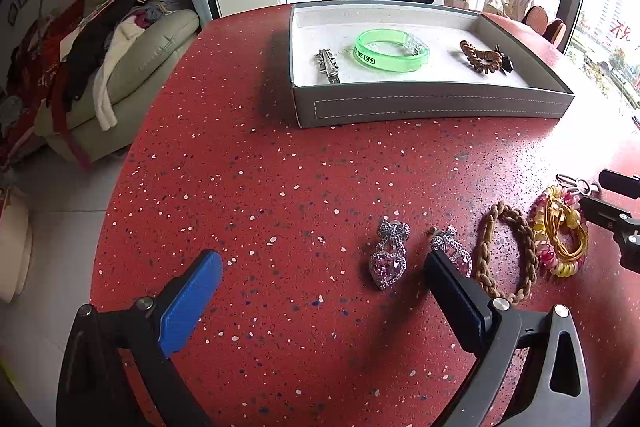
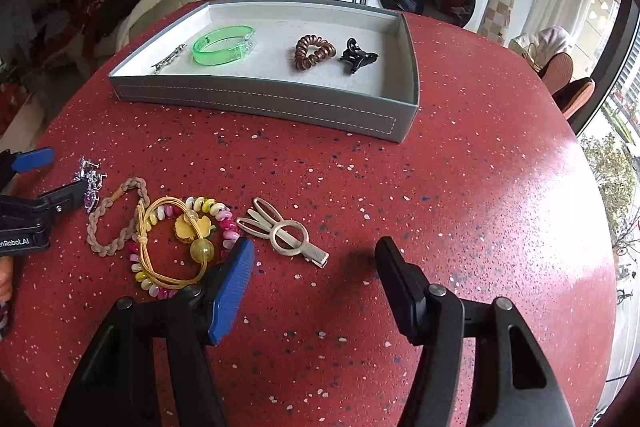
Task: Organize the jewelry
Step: 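Grasp the pink heart pendant with the left tool while the right tool grasps the beige bow clip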
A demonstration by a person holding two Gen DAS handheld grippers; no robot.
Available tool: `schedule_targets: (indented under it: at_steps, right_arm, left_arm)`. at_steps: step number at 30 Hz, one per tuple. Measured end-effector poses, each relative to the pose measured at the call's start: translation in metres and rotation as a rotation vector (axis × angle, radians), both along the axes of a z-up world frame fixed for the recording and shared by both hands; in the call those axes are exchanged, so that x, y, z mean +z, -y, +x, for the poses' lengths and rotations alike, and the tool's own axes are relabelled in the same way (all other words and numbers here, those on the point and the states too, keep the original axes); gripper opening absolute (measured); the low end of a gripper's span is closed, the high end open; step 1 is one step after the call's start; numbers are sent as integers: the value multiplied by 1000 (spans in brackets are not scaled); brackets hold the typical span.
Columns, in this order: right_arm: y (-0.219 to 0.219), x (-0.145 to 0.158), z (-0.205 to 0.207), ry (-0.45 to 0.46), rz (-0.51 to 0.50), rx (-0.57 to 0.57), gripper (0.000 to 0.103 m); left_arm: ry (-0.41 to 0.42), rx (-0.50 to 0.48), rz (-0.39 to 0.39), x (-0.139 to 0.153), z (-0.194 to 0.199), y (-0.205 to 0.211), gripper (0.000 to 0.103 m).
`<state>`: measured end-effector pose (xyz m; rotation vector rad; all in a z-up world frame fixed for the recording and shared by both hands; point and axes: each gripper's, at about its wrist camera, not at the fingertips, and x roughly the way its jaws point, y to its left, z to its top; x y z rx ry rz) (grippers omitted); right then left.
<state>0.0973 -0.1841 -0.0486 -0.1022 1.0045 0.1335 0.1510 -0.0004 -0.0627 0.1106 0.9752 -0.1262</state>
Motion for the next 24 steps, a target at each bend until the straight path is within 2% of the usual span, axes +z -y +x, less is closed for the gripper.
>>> schedule_targets:
  at_steps: [2,5,7,10,15,16,17,19,22,24]
  right_arm:
    - [-2,0,3,-5,7,23,56]
    - [-6,0,2,-8,9,48,47]
    - [-6,1,3,-14,19,51,44]
    - [-7,1,3,-21,21,45,41]
    - [-14,2,0,-32,27,50,23]
    - [-15,3,-1,-34,29,46,18]
    - [-15,3,-2,-33,28,36,18]
    - [-14,3,-4,-31,36,13,17]
    - [-7,6,-7,-29,70,-33,10]
    - [0,8,-10,-26,112,-65,10]
  left_arm:
    - [-5,-6,-24,1,0,0,103]
    - [2,-16,-19,2,-1,3,101]
    - [-1,-38,-39,3,-2,5,92]
    - [3,-57,-36,5,-4,10,84]
    - [-4,-89,-53,7,-6,14,69]
    - [-1,-91,-50,7,-7,15,64]
    - [2,-96,-48,8,-7,15,51]
    - [1,-109,-51,8,-8,17,36]
    - [4,-119,-57,9,-8,16,36]
    - [-3,-112,-85,10,-8,11,36]
